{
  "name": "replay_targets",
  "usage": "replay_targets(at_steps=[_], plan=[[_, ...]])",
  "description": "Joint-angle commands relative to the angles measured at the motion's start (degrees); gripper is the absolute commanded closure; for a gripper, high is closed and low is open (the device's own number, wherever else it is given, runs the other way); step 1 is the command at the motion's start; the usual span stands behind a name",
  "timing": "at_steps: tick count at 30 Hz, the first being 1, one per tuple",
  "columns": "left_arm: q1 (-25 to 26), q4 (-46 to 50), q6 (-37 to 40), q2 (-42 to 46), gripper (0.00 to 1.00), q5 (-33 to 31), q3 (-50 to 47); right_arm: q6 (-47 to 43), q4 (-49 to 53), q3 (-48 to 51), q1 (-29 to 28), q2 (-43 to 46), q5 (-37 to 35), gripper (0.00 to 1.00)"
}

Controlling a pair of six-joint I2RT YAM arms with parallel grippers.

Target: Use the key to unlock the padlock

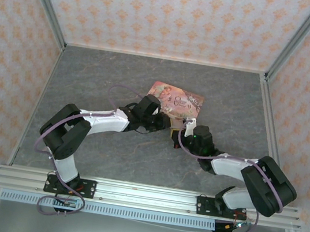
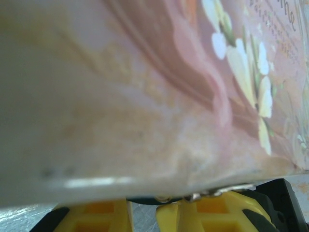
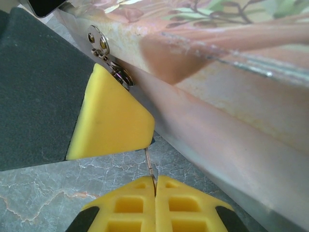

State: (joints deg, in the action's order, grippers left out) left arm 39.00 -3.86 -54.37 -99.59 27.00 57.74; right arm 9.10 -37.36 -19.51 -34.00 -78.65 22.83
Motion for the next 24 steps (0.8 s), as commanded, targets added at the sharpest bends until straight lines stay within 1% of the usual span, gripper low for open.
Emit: replay_targets(at_steps=[1, 8, 16, 24], plan=[[1.0, -1.4, -1.8, 2.5, 0.89, 3.9, 2.4, -1.1, -5.9, -0.6, -0.4, 0.3, -0.8, 1.0], [1.2, -0.9, -2.1, 2.6, 0.89, 4.0, 2.7, -1.4, -7.9, -1.0, -0.4, -1.2, 0.5, 1.0], [1.5, 0.0, -2.0, 2.9, 0.89, 4.1, 2.7, -2.8, -8.6, -1.2, -0.4, -1.4, -0.2, 1.0], [1.5, 0.6, -2.0, 3.4, 0.89, 3.9, 2.9, -3.5, -8.3, -1.6, -0.4, -3.6, 0.9, 1.0]])
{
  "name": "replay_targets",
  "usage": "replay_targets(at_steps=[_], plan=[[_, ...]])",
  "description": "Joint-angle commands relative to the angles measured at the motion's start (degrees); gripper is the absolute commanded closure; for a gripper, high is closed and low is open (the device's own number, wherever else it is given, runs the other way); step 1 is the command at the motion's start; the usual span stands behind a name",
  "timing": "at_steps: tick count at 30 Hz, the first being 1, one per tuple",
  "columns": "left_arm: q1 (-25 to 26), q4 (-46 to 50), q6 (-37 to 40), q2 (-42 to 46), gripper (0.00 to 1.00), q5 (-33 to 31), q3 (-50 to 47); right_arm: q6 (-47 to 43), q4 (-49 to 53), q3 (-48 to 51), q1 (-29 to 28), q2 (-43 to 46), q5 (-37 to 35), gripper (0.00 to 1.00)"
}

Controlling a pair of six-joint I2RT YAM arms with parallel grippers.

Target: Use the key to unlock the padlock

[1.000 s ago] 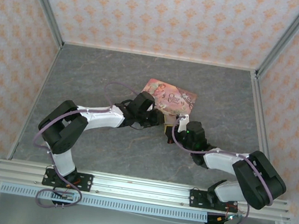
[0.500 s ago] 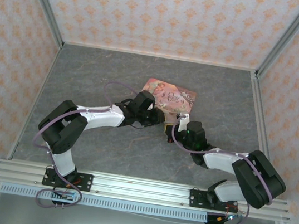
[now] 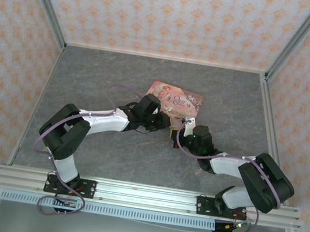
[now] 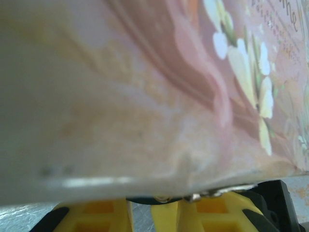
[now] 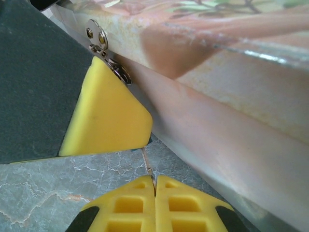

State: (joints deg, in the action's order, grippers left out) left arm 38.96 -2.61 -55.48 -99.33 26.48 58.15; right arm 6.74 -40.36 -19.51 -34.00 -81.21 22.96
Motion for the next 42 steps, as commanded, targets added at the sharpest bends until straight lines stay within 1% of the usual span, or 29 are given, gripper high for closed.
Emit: replay_targets(at_steps=[1, 12, 17, 28, 31, 35, 42], plan=[[1.6, -0.8, -0.9, 3.1, 0.89, 4.4, 2.5, -1.2, -5.4, -1.7, -0.4, -1.4, 0.9, 1.0], [1.6, 0.1, -0.2, 2.7, 0.89, 4.3, 2.5, -0.1, -7.9, -1.6, -0.4, -1.8, 0.3, 1.0], [1.6, 0.4, 0.2, 2.5, 0.89, 4.1, 2.3, 0.7, -9.1, -1.7, -0.4, -1.2, 1.7, 1.0], [1.6, 0.4, 0.0, 1.9, 0.9, 3.9, 2.0, 0.3, -8.5, -0.2, 0.0, 2.4, 0.5, 1.0], [1.6, -0.1, -0.5, 1.8, 0.9, 3.8, 2.0, -0.6, -6.9, 0.0, 0.1, 2.7, 0.2, 1.0], [1.6, 0.8, -0.2, 1.6, 0.89, 4.1, 2.7, -0.5, -7.4, 0.8, 0.3, 2.7, -0.5, 1.0], [1.6, 1.6, 0.4, 1.2, 0.9, 3.7, 2.7, 0.5, -8.2, -0.1, 0.5, 2.9, 1.9, 1.0]])
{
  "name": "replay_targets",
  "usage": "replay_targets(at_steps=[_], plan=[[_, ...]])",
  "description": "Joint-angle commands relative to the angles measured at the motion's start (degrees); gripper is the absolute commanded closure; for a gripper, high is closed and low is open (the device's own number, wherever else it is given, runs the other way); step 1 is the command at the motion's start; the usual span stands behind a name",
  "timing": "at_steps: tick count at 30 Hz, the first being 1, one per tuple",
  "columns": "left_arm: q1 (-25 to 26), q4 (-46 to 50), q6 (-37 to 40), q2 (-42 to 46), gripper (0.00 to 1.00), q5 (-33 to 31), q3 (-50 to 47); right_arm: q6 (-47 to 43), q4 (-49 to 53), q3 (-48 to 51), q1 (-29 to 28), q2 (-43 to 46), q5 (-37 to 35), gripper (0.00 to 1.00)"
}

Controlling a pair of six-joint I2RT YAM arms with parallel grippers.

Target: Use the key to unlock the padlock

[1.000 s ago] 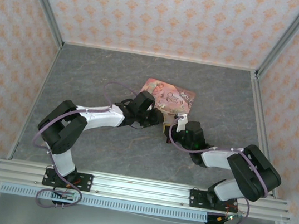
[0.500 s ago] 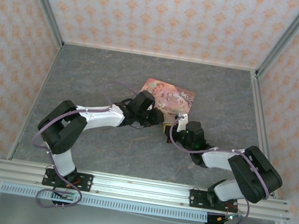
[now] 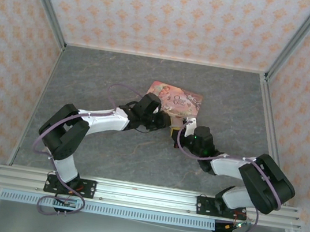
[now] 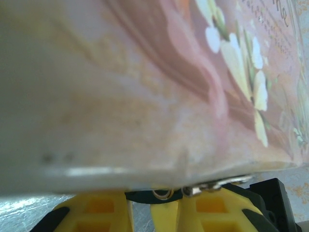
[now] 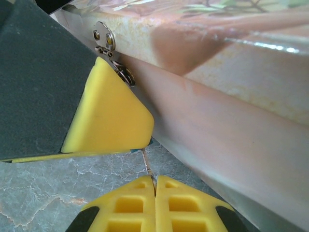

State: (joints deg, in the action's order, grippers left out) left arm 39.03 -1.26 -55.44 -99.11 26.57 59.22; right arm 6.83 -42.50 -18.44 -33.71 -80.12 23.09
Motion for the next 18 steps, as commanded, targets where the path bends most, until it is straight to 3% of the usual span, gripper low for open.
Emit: replay_targets(at_steps=[1, 18], plan=[[1.6, 0.3, 0.5, 0.9, 0.9, 3.4, 1.6, 0.7, -5.9, -1.3, 0.3, 1.8, 2.5, 1.0], [1.3, -0.8, 0.3, 0.7, 0.9, 3.5, 1.2, 4.2, -6.5, -2.6, 4.4, -1.2, 10.0, 1.0]])
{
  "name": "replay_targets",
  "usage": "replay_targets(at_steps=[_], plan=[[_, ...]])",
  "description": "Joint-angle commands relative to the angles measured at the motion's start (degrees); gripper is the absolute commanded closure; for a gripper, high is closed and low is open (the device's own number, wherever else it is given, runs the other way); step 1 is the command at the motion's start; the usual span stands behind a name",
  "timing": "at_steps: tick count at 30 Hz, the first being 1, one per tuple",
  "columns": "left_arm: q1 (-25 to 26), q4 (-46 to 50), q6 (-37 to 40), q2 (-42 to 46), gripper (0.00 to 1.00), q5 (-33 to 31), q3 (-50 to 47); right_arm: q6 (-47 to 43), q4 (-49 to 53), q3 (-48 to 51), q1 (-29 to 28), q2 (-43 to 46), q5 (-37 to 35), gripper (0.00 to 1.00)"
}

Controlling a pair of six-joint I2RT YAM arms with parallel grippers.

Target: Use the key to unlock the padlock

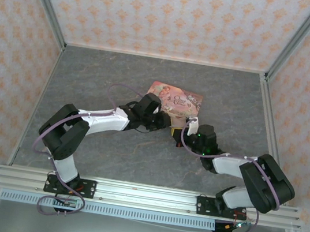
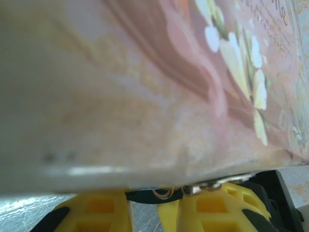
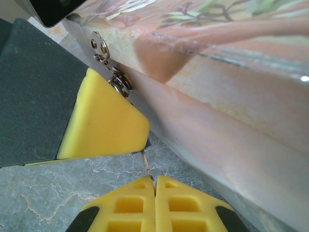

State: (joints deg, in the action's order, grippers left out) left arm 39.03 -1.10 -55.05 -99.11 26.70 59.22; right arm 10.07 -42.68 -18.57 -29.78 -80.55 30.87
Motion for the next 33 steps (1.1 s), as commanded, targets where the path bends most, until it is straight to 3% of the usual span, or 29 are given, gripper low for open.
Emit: replay_targets(at_steps=[1, 10, 24, 33], plan=[[1.3, -1.2, -0.2, 0.8, 0.9, 3.5, 1.1, 1.1, -6.4, -2.8, 0.6, -1.4, 2.7, 1.0], [0.8, -1.5, -0.6, 1.4, 0.9, 4.3, 0.7, 2.0, -10.8, -2.2, 0.9, -3.6, 2.6, 1.0], [0.2, 0.3, 0.1, 1.3, 0.9, 4.9, 2.0, -3.1, -4.0, -3.5, -0.9, -3.0, 3.9, 1.0], [0.2, 0.8, 0.3, 1.2, 0.9, 5.2, 2.3, -2.8, -5.5, -3.9, -1.7, -3.7, 2.7, 1.0]])
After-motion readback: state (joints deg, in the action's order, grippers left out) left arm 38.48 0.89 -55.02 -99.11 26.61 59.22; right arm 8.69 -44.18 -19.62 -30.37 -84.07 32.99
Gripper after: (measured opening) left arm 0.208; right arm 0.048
